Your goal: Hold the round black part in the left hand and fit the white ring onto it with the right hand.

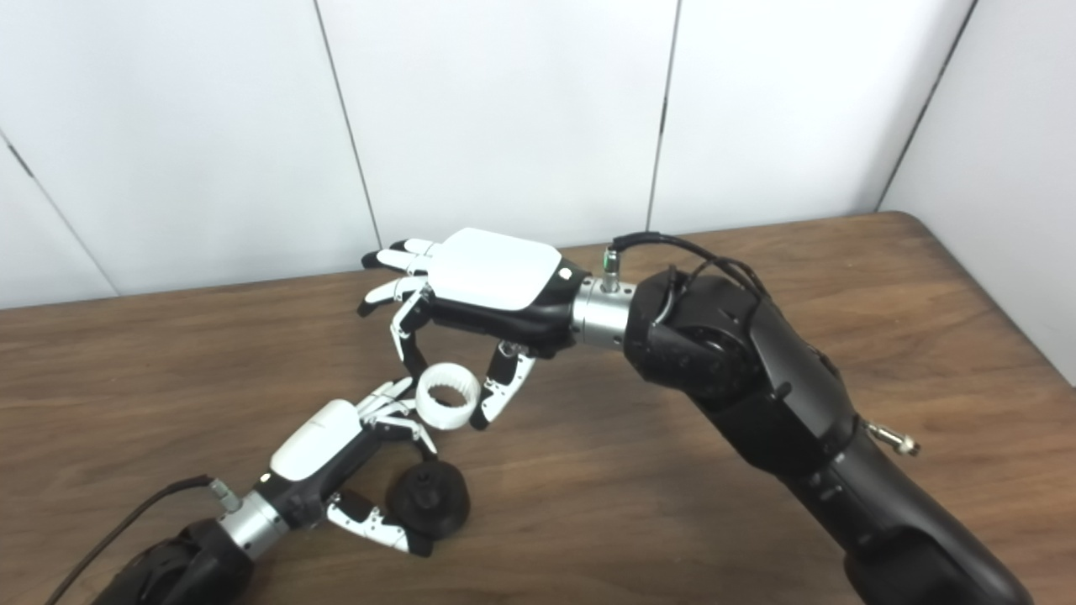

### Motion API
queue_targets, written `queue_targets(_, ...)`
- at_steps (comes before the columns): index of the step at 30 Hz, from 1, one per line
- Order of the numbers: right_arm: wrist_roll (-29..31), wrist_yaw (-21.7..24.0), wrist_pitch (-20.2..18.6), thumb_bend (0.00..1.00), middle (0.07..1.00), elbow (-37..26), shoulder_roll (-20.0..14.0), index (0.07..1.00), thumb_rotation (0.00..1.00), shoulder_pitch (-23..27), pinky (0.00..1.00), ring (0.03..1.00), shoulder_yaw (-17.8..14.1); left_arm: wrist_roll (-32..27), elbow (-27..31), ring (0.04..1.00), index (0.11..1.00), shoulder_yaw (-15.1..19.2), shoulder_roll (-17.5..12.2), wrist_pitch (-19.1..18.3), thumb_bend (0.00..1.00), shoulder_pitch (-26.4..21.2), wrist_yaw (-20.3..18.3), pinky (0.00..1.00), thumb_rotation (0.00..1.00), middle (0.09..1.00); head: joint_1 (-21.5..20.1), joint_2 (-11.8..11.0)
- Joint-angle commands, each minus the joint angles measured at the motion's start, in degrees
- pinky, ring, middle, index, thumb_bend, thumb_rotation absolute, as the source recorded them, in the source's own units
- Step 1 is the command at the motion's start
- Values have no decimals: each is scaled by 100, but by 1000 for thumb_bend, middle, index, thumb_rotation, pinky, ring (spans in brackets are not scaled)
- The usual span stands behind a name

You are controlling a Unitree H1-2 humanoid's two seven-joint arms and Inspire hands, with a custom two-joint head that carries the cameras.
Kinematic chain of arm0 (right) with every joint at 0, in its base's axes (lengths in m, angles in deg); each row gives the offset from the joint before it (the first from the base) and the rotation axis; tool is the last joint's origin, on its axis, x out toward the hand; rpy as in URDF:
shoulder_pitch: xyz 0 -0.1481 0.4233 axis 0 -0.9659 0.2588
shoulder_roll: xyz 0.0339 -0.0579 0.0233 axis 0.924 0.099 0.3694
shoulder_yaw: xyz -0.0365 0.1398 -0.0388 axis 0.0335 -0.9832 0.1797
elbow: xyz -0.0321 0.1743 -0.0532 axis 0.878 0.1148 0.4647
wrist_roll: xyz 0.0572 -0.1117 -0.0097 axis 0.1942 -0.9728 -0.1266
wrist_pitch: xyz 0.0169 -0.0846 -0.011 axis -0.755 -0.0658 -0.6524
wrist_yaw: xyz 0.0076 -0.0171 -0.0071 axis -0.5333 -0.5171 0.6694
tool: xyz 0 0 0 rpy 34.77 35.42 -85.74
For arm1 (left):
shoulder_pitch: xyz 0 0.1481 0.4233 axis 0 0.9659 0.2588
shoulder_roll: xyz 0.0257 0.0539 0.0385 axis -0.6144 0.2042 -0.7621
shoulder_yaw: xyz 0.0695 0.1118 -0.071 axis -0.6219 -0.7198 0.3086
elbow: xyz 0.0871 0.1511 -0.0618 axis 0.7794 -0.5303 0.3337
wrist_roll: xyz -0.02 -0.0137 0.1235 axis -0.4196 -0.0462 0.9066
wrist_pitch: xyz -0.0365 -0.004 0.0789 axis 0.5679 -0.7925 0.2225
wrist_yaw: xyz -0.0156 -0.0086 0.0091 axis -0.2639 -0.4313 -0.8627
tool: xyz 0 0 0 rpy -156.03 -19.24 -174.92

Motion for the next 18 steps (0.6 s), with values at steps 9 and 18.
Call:
queue_targets(9, 109, 188, 279, 524, 889, -258, 21, 481, 144, 14, 1000, 1000, 102, 349, 287, 1000, 481, -229, 39, -487, 525, 187, -752, 1000, 58, 885, 144, 113)
queue_targets(18, 74, 359, 452, 525, 899, -139, 14, 482, 145, -15, 1000, 1000, 172, 448, 379, 1000, 481, -258, 95, -601, 525, 219, -761, 1000, 60, 876, 230, 136)
